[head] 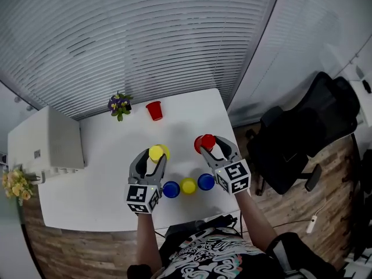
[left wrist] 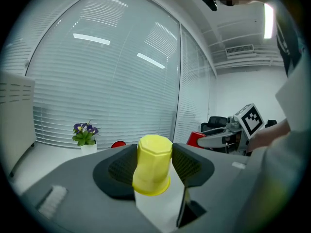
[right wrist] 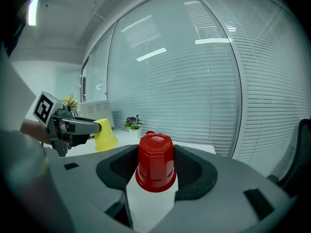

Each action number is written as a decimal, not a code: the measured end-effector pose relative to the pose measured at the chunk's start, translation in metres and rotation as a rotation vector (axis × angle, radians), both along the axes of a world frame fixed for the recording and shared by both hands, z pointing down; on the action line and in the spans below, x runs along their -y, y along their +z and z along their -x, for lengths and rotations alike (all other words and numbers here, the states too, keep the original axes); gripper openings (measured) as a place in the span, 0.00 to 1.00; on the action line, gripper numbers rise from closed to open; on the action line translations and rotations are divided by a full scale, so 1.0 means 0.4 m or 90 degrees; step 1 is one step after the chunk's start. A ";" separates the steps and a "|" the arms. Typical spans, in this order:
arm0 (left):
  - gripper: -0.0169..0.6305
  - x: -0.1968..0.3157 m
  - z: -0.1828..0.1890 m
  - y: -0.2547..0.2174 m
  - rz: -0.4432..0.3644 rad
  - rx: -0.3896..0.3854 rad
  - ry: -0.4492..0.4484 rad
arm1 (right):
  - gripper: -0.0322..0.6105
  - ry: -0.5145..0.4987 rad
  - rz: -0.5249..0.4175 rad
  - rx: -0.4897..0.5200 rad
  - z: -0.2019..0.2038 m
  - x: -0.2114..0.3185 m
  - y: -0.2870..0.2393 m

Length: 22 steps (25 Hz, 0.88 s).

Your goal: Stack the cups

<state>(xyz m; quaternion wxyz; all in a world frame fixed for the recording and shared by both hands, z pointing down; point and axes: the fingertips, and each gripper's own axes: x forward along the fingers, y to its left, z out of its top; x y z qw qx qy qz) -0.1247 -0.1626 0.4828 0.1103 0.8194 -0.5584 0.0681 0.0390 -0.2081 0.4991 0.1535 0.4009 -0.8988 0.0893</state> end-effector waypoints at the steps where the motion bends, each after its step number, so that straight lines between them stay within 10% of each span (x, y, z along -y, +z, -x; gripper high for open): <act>1: 0.37 -0.008 -0.007 -0.003 -0.001 0.003 0.005 | 0.40 -0.003 -0.001 -0.001 0.001 -0.012 -0.003; 22: 0.37 -0.183 -0.102 -0.009 -0.002 -0.006 0.043 | 0.40 -0.043 -0.013 -0.011 0.006 -0.231 -0.035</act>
